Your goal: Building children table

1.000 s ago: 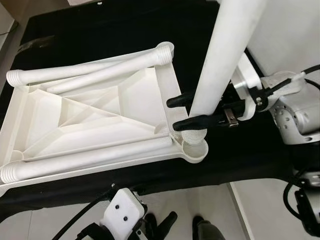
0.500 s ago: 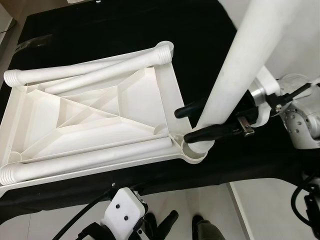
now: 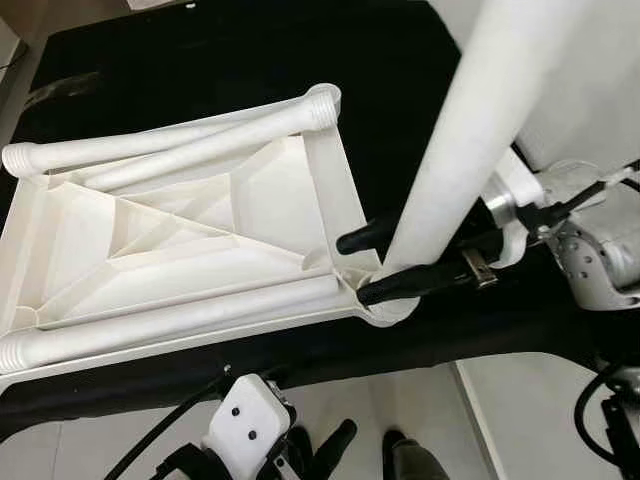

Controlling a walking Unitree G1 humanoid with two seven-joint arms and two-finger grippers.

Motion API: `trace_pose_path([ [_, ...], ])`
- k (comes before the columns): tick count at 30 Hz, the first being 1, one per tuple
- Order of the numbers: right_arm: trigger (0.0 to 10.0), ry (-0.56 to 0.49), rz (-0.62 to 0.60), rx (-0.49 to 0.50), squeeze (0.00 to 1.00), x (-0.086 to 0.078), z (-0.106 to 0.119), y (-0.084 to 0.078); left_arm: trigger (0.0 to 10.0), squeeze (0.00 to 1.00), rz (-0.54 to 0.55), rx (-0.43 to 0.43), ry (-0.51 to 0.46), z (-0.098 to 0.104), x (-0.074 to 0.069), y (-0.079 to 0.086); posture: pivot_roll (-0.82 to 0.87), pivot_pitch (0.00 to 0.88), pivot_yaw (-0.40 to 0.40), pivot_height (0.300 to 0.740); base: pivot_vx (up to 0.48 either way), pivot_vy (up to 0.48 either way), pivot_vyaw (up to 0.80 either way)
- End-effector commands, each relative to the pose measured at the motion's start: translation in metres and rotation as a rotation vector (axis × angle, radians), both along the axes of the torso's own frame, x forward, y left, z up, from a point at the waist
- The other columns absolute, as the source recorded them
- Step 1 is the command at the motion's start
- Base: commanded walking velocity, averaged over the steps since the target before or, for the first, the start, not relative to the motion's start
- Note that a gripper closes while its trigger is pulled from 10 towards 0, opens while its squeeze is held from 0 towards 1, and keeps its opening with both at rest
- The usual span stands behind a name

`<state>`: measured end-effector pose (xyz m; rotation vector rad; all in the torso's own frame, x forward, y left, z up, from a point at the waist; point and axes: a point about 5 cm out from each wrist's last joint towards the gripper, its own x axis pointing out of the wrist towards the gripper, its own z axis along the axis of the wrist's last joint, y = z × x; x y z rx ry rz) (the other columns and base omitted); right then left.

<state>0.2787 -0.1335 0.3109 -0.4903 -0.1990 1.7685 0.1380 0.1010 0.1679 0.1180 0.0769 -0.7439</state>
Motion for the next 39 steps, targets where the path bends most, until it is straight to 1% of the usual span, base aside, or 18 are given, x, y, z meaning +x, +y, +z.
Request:
trace_pose_path([
  [1, 10.0, 0.043, -0.052, -0.055, 0.0, 0.007, -0.019, 0.005, 10.0, 0.0, 0.007, -0.003, 0.025, -0.004, -0.002, 0.0, 0.0, 0.373, 0.097, 0.74, 0.0, 0.0, 0.0],
  [8, 10.0, 0.027, -0.077, -0.054, 0.0, 0.011, -0.016, 0.003, 10.0, 0.0, 0.01, -0.007, 0.023, -0.004, -0.002, -0.001, 0.0, 0.373, 0.095, 0.74, 0.0, 0.0, 0.0],
  [13, 10.0, 0.011, -0.11, -0.029, 0.0, 0.015, -0.011, 0.005, 10.0, 0.0, 0.007, -0.009, 0.025, -0.004, -0.002, -0.001, -0.01, 0.373, 0.097, 0.74, 0.0, 0.0, 0.0],
  [20, 10.0, 0.016, -0.112, -0.01, 0.0, 0.016, -0.009, 0.007, 10.0, 0.0, 0.006, -0.011, 0.026, -0.004, -0.002, -0.001, 0.0, 0.369, 0.096, 0.74, 0.0, 0.0, 0.0],
  [27, 10.0, 0.03, -0.086, -0.025, 0.0, 0.012, -0.011, 0.006, 10.0, 0.0, 0.005, -0.01, 0.028, -0.004, -0.003, -0.002, -0.01, 0.36, 0.097, 0.74, 0.0, 0.0, 0.0],
  [30, 10.0, 0.062, -0.023, -0.075, 0.0, 0.002, -0.016, 0.002, 10.0, 0.0, 0.003, -0.011, 0.03, -0.005, -0.003, -0.002, -0.01, 0.356, 0.096, 0.74, 0.0, 0.0, 0.0],
  [32, 10.0, 0.072, -0.011, -0.085, 0.0, 0.0, -0.017, 0.0, 10.0, 0.0, 0.002, -0.012, 0.03, -0.005, -0.003, -0.002, -0.01, 0.357, 0.095, 0.74, 0.0, 0.0, 0.0],
  [39, 10.0, 0.088, 0.002, -0.109, 0.0, -0.003, -0.02, -0.001, 10.0, 0.0, 0.0, -0.014, 0.03, -0.004, -0.003, -0.002, -0.01, 0.362, 0.096, 0.74, 0.0, 0.0, 0.0],
])
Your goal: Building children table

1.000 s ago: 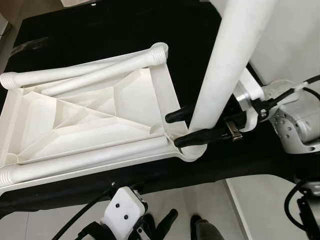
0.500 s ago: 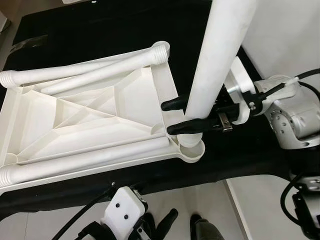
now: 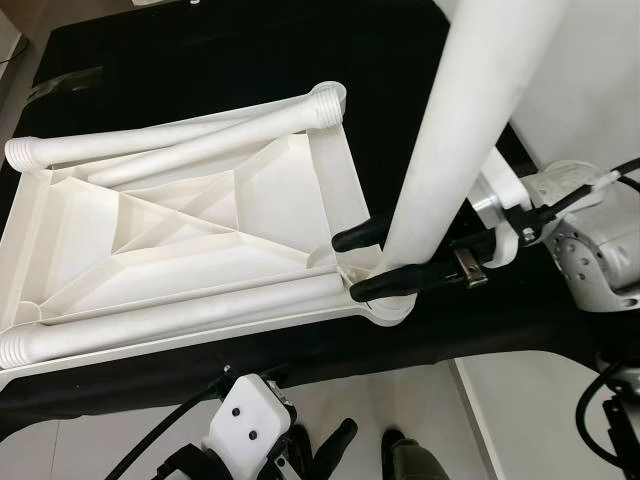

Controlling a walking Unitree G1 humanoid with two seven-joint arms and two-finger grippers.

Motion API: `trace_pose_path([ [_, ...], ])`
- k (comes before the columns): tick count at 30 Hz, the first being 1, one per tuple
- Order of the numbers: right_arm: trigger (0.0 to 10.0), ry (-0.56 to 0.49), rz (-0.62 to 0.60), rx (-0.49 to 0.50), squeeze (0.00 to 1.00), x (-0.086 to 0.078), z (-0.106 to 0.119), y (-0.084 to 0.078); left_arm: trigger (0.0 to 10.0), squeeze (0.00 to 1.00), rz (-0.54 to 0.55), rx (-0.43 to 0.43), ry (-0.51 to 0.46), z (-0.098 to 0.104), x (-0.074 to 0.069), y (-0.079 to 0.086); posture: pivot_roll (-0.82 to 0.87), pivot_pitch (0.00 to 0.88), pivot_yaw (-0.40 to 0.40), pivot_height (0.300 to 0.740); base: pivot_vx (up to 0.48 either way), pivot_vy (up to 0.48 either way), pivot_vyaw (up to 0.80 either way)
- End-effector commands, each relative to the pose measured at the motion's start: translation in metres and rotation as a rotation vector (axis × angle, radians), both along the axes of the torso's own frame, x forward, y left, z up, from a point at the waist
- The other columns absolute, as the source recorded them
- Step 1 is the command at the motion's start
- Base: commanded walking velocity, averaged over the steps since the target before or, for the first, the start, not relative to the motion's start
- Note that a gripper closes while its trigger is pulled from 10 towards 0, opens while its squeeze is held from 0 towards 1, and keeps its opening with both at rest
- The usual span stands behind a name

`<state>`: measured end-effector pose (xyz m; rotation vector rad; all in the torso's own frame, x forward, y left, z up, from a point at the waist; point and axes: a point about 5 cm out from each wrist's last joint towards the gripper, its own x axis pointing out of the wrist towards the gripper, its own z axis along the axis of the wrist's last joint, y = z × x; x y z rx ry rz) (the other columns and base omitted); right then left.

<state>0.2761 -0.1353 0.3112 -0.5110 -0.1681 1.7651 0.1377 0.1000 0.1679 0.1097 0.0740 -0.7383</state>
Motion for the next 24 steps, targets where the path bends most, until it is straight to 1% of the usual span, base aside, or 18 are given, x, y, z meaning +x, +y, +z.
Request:
trace_pose_path([
  [1, 10.0, 0.089, 0.011, -0.08, 0.0, -0.001, -0.021, 0.001, 10.0, 0.0, -0.005, -0.006, 0.03, -0.004, -0.003, -0.001, -0.01, 0.362, 0.096, 0.74, 0.0, 0.0, 0.0],
  [7, 10.0, 0.094, 0.018, -0.088, 0.0, -0.001, -0.024, 0.004, 10.0, 0.0, -0.001, -0.007, 0.027, -0.004, -0.002, -0.001, -0.01, 0.364, 0.094, 0.74, 0.0, 0.0, 0.0],
  [10, 10.0, 0.089, 0.02, -0.083, 0.0, 0.0, -0.024, 0.013, 10.0, 0.0, 0.001, -0.008, 0.026, -0.004, -0.002, -0.001, -0.01, 0.368, 0.09, 0.74, 0.0, 0.0, 0.0],
  [12, 10.0, 0.088, 0.04, -0.075, 0.0, -0.003, -0.026, 0.018, 10.0, 0.0, 0.003, -0.009, 0.025, -0.004, -0.002, -0.001, -0.01, 0.369, 0.089, 0.74, 0.0, 0.0, 0.0],
  [15, 10.0, 0.091, 0.062, -0.07, 0.0, -0.007, -0.027, 0.022, 10.0, 0.0, 0.005, -0.01, 0.024, -0.004, -0.001, -0.001, -0.01, 0.37, 0.087, 0.74, 0.0, 0.0, 0.0],
  [17, 10.0, 0.091, 0.062, -0.07, 0.0, -0.007, -0.027, 0.022, 10.0, 0.0, 0.005, -0.01, 0.024, -0.004, -0.001, -0.001, -0.01, 0.37, 0.087, 0.74, 0.0, 0.0, 0.0],
  [19, 10.0, 0.074, 0.082, -0.091, 0.0, -0.011, -0.029, 0.024, 10.0, 0.0, 0.008, -0.011, 0.024, -0.003, -0.001, -0.001, -0.01, 0.372, 0.087, 0.74, 0.0, 0.0, 0.0],
  [24, 10.0, 0.068, 0.084, -0.101, 0.0, -0.013, -0.031, 0.026, 10.0, 0.0, 0.008, -0.011, 0.023, -0.003, -0.001, -0.001, -0.01, 0.372, 0.087, 0.74, 0.0, 0.0, 0.0],
])
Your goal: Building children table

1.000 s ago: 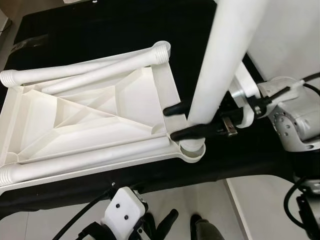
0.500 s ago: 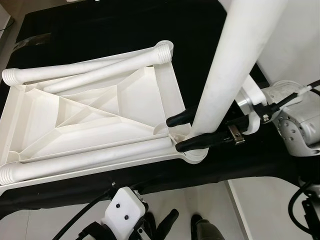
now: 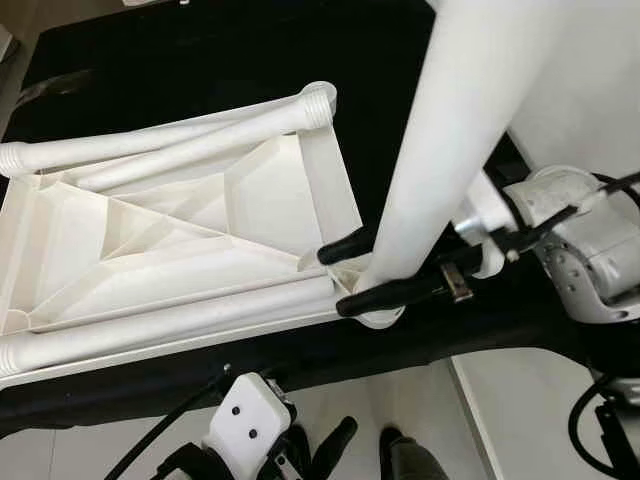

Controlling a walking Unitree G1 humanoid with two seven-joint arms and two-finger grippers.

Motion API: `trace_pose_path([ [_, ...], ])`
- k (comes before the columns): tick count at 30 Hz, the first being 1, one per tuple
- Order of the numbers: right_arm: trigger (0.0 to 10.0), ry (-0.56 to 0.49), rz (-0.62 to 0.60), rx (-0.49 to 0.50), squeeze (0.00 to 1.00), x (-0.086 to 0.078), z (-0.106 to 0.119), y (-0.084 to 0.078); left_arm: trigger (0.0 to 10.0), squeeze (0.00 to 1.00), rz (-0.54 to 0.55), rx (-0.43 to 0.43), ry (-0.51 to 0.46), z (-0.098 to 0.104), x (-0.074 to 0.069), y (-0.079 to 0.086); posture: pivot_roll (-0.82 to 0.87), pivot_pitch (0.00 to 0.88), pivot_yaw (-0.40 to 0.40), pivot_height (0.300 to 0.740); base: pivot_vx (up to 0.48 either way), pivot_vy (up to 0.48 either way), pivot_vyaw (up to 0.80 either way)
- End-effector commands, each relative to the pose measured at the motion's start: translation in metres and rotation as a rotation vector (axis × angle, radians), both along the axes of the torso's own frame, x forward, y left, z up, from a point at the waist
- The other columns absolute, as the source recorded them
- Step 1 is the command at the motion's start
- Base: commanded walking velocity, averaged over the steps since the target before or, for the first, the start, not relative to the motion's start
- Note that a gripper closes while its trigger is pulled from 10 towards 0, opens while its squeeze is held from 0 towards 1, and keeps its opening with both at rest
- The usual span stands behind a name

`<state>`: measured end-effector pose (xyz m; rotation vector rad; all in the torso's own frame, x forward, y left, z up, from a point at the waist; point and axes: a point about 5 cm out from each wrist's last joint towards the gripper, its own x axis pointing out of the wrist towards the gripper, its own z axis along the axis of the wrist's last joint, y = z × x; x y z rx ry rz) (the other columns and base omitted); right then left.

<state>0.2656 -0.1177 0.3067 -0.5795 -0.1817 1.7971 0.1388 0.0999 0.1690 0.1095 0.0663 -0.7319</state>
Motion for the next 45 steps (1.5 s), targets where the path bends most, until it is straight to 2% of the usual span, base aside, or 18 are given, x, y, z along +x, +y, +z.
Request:
trace_pose_path([
  [1, 10.0, 0.115, 0.035, -0.071, 0.0, -0.001, -0.027, 0.009, 10.0, 0.0, 0.002, -0.009, 0.03, -0.004, -0.002, -0.001, -0.01, 0.371, 0.086, 0.74, 0.0, 0.0, 0.0],
  [6, 10.0, 0.148, -0.022, -0.065, 0.0, 0.004, -0.028, 0.01, 10.0, 0.0, 0.004, -0.01, 0.029, -0.004, -0.002, -0.001, -0.01, 0.374, 0.085, 0.74, 0.0, 0.0, 0.0],
  [9, 10.0, 0.181, -0.144, -0.029, 0.0, 0.018, -0.03, 0.011, 10.0, 0.0, 0.005, -0.011, 0.029, -0.004, -0.001, -0.001, -0.01, 0.373, 0.082, 0.74, 0.0, 0.0, 0.0],
  [10, 10.0, 0.181, -0.144, -0.029, 0.0, 0.018, -0.03, 0.011, 10.0, 0.0, 0.005, -0.011, 0.029, -0.004, -0.001, -0.001, -0.01, 0.373, 0.082, 0.74, 0.0, 0.0, 0.0],
  [11, 10.0, 0.204, -0.233, 0.008, 0.0, 0.029, -0.03, 0.01, 10.0, 0.0, 0.006, -0.011, 0.029, -0.004, -0.001, -0.001, -0.01, 0.374, 0.084, 0.74, 0.0, 0.0, 0.0],
  [12, 10.0, 0.221, -0.27, 0.023, 0.0, 0.033, -0.031, 0.01, 10.0, 0.0, 0.006, -0.011, 0.029, -0.004, -0.001, -0.001, -0.01, 0.374, 0.083, 0.74, 0.0, 0.0, 0.0],
  [18, 10.0, 0.243, -0.354, 0.08, 0.0, 0.042, -0.032, 0.008, 10.0, 0.0, 0.005, -0.01, 0.029, -0.004, -0.001, -0.001, -0.01, 0.375, 0.084, 0.74, 0.0, 0.0, 0.0],
  [30, 10.0, 0.24, -0.431, 0.181, 0.0, 0.036, -0.045, 0.008, 10.0, 0.0, 0.008, -0.007, 0.03, -0.004, -0.001, 0.0, -0.01, 0.373, 0.089, 0.74, 0.0, 0.0, 0.0],
  [35, 10.0, 0.231, -0.445, 0.186, 0.0, 0.035, -0.047, 0.008, 10.0, 0.0, 0.008, -0.006, 0.03, -0.004, -0.001, 0.0, -0.01, 0.374, 0.09, 0.74, 0.0, 0.0, 0.0],
  [37, 10.0, 0.201, -0.48, 0.189, 0.0, 0.035, -0.051, 0.009, 10.0, 0.0, 0.008, -0.004, 0.03, -0.005, -0.001, 0.001, -0.01, 0.373, 0.092, 0.74, 0.0, 0.0, 0.0],
  [39, 10.0, 0.149, -0.572, 0.186, 0.0, 0.031, -0.059, 0.012, 10.0, 0.0, 0.009, 0.0, 0.03, -0.005, -0.001, 0.001, -0.01, 0.37, 0.092, 0.74, 0.0, 0.0, 0.0],
  [41, 10.0, 0.131, -0.598, 0.181, 0.0, 0.029, -0.061, 0.013, 10.0, 0.0, 0.009, 0.002, 0.03, -0.005, -0.001, 0.002, -0.01, 0.37, 0.092, 0.74, 0.0, 0.0, 0.0],
  [43, 10.0, 0.115, -0.633, 0.16, 0.0, 0.027, -0.064, 0.016, 10.0, 0.0, 0.009, 0.003, 0.031, -0.005, -0.001, 0.002, -0.01, 0.368, 0.092, 0.74, 0.0, 0.0, 0.0],
  [44, 10.0, 0.096, -0.704, 0.129, 0.0, 0.027, -0.069, 0.019, 10.0, 0.0, 0.008, 0.004, 0.031, -0.005, -0.001, 0.002, -0.01, 0.362, 0.094, 0.74, 0.0, 0.0, 0.0],
  [45, 10.0, 0.096, -0.704, 0.129, 0.0, 0.027, -0.069, 0.019, 10.0, 0.0, 0.008, 0.004, 0.031, -0.005, -0.001, 0.002, -0.01, 0.362, 0.094, 0.74, 0.0, 0.0, 0.0],
])
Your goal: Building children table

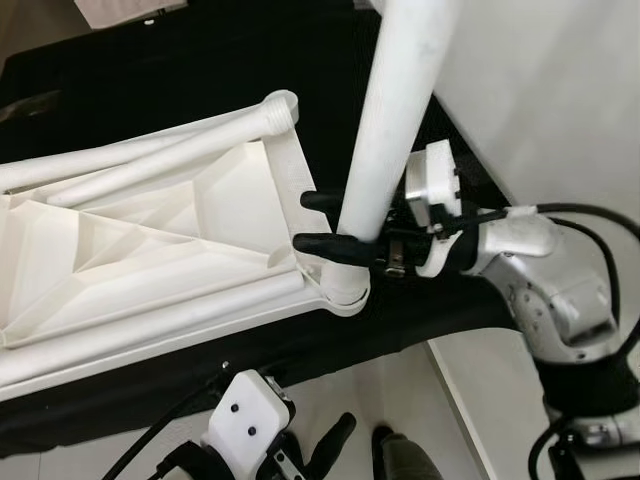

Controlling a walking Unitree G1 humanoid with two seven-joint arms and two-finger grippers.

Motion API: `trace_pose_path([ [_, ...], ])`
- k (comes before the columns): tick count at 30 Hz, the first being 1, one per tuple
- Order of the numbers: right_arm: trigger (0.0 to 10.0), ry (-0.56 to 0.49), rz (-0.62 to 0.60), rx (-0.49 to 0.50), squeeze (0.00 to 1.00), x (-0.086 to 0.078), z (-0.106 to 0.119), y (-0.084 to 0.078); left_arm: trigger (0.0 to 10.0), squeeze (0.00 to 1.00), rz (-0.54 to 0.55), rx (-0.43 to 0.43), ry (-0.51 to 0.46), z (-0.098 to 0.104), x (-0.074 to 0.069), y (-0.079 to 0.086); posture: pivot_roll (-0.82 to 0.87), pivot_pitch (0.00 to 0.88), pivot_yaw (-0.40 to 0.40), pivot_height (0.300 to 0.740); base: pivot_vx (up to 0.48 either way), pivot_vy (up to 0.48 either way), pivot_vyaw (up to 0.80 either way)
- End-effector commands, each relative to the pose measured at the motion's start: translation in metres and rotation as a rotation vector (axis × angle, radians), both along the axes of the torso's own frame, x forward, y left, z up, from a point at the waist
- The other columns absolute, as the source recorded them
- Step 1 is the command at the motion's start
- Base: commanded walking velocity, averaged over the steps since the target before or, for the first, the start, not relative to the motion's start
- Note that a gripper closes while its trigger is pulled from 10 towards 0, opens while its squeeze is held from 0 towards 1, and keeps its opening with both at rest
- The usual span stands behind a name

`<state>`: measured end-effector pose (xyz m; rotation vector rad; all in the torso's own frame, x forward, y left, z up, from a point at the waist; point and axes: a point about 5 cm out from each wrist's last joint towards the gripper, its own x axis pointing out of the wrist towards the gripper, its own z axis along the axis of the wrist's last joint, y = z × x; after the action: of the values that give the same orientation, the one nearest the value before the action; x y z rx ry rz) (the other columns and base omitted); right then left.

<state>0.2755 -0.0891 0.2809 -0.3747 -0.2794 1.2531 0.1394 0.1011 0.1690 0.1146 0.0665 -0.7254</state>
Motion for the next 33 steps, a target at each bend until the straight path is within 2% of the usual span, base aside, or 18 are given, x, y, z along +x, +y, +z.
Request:
trace_pose_path([
  [1, 10.0, 0.171, -0.218, -0.142, 0.0, 0.017, -0.045, -0.009, 10.0, 0.0, 0.002, 0.0, 0.033, -0.006, -0.002, 0.001, -0.01, 0.362, 0.094, 0.74, 0.0, 0.0, 0.0],
  [3, 10.0, 0.183, -0.323, -0.186, 0.0, 0.019, -0.053, -0.009, 10.0, 0.0, 0.001, 0.001, 0.033, -0.006, -0.001, 0.002, -0.01, 0.359, 0.095, 0.74, 0.0, 0.0, 0.0],
  [4, 10.0, 0.183, -0.323, -0.186, 0.0, 0.019, -0.053, -0.009, 10.0, 0.0, 0.001, 0.001, 0.033, -0.006, -0.001, 0.002, -0.01, 0.359, 0.095, 0.74, 0.0, 0.0, 0.0],
  [6, 10.0, 0.265, -0.424, -0.167, 0.0, 0.02, -0.06, -0.007, 10.0, 0.0, 0.001, 0.002, 0.032, -0.006, -0.001, 0.001, -0.01, 0.349, 0.097, 0.74, 0.0, 0.0, 0.0],
  [8, 10.0, 0.281, -0.436, -0.158, 0.0, 0.02, -0.061, -0.006, 10.0, 0.0, 0.0, 0.003, 0.031, -0.006, -0.001, 0.001, -0.01, 0.349, 0.097, 0.74, 0.0, 0.0, 0.0],
  [9, 10.0, 0.302, -0.41, -0.092, 0.0, 0.02, -0.054, -0.002, 10.0, 0.0, 0.0, 0.003, 0.032, -0.007, 0.0, 0.001, -0.01, 0.345, 0.098, 0.74, 0.0, 0.0, 0.0],
  [11, 10.0, 0.313, -0.391, -0.054, 0.0, 0.02, -0.05, 0.0, 10.0, 0.0, 0.0, 0.003, 0.032, -0.007, 0.0, 0.001, -0.01, 0.345, 0.098, 0.74, 0.0, 0.0, 0.0],
  [15, 10.0, 0.303, -0.236, 0.04, 0.0, 0.015, -0.031, 0.0, 10.0, 0.0, -0.002, 0.003, 0.034, -0.007, 0.0, 0.001, -0.02, 0.341, 0.1, 0.74, 0.0, 0.0, 0.0],
  [19, 10.0, 0.284, -0.163, 0.052, 0.0, 0.015, -0.023, -0.005, 10.0, 0.0, 0.014, -0.005, 0.036, -0.007, 0.002, 0.002, -0.01, 0.34, 0.098, 0.74, 0.0, 0.0, 0.0],
  [21, 10.0, 0.279, -0.154, 0.042, 0.0, 0.014, -0.023, -0.006, 10.0, 0.0, 0.031, -0.012, 0.034, -0.007, 0.003, 0.003, -0.01, 0.337, 0.097, 0.74, 0.0, 0.0, 0.0],
  [22, 10.0, 0.273, -0.176, 0.064, 0.0, 0.018, -0.025, -0.008, 10.0, 0.0, 0.079, -0.036, 0.019, -0.003, 0.009, 0.005, 0.0, 0.329, 0.093, 0.74, 0.0, 0.0, 0.0],
  [25, 10.0, 0.273, -0.188, 0.076, 0.0, 0.02, -0.026, -0.008, 10.0, 0.0, 0.094, -0.045, 0.013, -0.002, 0.011, 0.006, 0.0, 0.329, 0.093, 0.74, 0.0, 0.0, 0.0],
  [26, 10.0, 0.281, -0.201, 0.125, 0.0, 0.023, -0.023, -0.007, 10.0, 0.0, 0.12, -0.06, -0.011, 0.002, 0.016, 0.009, 0.01, 0.31, 0.09, 0.74, 0.0, 0.0, 0.0],
  [27, 10.0, 0.281, -0.201, 0.125, 0.0, 0.023, -0.023, -0.007, 10.0, 0.0, 0.12, -0.06, -0.011, 0.002, 0.016, 0.009, 0.01, 0.31, 0.09, 0.74, 0.0, 0.0, 0.0],
  [30, 10.0, 0.249, -0.23, 0.224, 0.0, 0.034, -0.011, -0.006, 10.0, 0.0, 0.205, -0.136, -0.158, 0.037, 0.043, 0.025, 0.02, 0.273, 0.08, 0.74, 0.0, 0.0, 0.0],
  [31, 10.0, 0.249, -0.23, 0.224, 0.0, 0.034, -0.011, -0.006, 10.0, 0.0, 0.205, -0.136, -0.158, 0.037, 0.043, 0.025, 0.02, 0.273, 0.08, 0.74, 0.0, 0.0, 0.0],
  [33, 10.0, 0.212, -0.232, 0.237, 0.0, 0.039, -0.004, -0.005, 10.0, 0.0, 0.226, -0.173, -0.255, 0.063, 0.06, 0.038, 0.02, 0.255, 0.08, 0.74, 0.0, 0.0, 0.0],
])
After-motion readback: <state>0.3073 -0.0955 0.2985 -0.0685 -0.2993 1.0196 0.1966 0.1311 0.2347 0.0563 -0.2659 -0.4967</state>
